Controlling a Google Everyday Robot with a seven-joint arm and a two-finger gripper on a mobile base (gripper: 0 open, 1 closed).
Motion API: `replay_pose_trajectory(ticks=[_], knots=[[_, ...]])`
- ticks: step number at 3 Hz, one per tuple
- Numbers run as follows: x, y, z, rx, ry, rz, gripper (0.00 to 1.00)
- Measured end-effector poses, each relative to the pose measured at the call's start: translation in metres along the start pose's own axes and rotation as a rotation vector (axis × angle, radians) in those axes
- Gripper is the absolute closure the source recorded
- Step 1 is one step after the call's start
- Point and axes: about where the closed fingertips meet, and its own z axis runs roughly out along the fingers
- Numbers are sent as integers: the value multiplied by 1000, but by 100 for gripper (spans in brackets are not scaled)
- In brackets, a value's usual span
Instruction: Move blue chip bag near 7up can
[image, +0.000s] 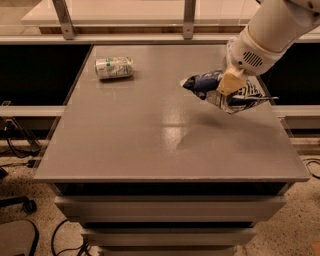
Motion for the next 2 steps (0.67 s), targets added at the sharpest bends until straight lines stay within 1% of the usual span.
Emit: replay_pose_trajectory(ticks=[1, 2], knots=[[-6, 0, 0, 11, -4, 5, 100], [-33, 1, 0, 51, -8, 32, 100]])
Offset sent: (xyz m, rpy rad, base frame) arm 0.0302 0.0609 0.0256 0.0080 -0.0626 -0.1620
